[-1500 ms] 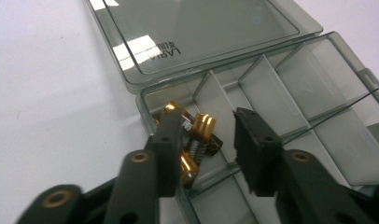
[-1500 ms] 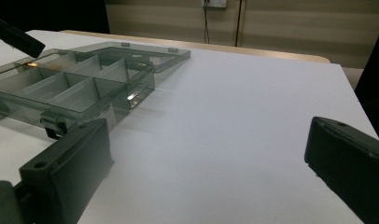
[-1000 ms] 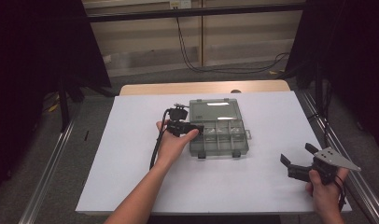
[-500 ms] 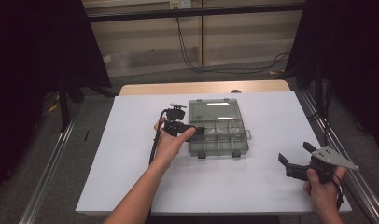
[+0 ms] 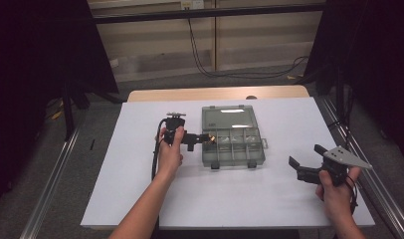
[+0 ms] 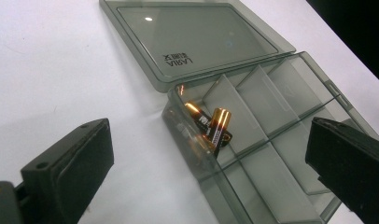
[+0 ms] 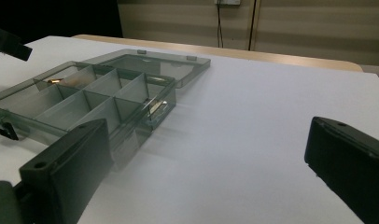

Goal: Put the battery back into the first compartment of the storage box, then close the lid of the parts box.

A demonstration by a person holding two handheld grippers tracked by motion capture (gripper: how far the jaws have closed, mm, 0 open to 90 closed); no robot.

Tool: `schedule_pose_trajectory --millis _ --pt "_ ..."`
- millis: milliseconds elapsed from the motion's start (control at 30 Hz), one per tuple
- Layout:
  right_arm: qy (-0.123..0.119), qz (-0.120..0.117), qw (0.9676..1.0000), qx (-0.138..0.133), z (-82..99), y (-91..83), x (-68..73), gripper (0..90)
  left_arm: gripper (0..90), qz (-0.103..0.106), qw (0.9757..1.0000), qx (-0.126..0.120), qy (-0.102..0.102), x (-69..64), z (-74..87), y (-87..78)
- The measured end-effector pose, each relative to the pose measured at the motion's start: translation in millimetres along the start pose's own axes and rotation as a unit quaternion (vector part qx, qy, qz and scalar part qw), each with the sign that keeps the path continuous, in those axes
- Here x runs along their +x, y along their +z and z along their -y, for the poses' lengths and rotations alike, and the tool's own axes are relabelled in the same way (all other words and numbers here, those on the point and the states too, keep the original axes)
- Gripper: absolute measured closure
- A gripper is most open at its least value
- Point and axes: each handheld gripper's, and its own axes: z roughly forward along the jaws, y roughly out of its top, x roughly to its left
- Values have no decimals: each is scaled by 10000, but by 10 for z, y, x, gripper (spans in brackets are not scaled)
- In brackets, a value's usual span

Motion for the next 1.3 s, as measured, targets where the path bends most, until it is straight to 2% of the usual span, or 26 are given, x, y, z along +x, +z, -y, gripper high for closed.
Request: schedule_pose_trajectory --millis 133,200,267,333,533,733,833,867,933,967,1000,1100,1167,1300 --pt "-82 -9 10000 31 -82 86 18 0 16 -4 10000 -45 41 12 -7 1" --pt "-78 -27 9999 82 -127 137 27 0 21 -56 9998 -188 -24 5 -19 8" --pt "-49 -14 9999 134 -175 205 20 0 29 11 9996 -283 -60 39 -36 -1" --pt "38 -22 9999 164 -224 284 19 0 31 43 9995 -290 -135 52 -44 6" --pt "37 -71 9998 187 -287 420 32 0 35 -72 9996 -260 -94 82 -57 36" --pt "79 -228 9995 200 -424 587 65 0 39 -78 9994 -336 -100 69 -107 74" --pt "142 -304 9992 220 -460 629 75 0 43 -159 9988 -457 -107 58 -137 89" --pt "89 -313 9992 224 -470 657 79 0 47 -193 9989 -437 -43 67 -154 80" --pt "1 -322 9991 262 -484 710 94 1 45 -209 9982 -553 -76 69 -171 53" --pt "4 -318 9991 266 -491 734 101 0 43 -179 9984 -533 -34 85 -178 38" --pt "-7 -321 9991 263 -500 757 100 0 37 -178 9982 -569 -64 92 -182 41" --pt "38 -326 9992 237 -536 819 78 0 38 -185 9987 -468 -96 132 -196 71" --pt "111 -333 9989 302 -571 893 63 0 33 -124 9991 -387 -90 145 -208 98" --pt "88 -395 9985 366 -606 979 56 0 30 -21 9992 -377 -99 142 -238 175"
